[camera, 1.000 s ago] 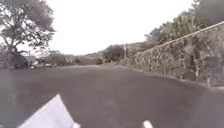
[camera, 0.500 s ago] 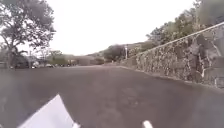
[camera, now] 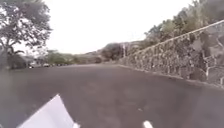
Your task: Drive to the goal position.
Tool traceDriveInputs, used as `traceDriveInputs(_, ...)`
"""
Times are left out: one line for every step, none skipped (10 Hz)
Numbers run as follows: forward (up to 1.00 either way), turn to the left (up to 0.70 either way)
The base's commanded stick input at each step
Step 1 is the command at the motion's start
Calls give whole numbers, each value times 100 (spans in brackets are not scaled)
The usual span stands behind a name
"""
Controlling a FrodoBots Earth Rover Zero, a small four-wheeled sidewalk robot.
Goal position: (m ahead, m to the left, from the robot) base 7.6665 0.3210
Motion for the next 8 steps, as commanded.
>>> traceDriveInputs(50, 0)
traceDriveInputs(50, 0)
traceDriveInputs(50, 0)
traceDriveInputs(50, 0)
traceDriveInputs(50, -48)
traceDriveInputs(50, -49)
traceDriveInputs(50, -50)
traceDriveInputs(50, -50)
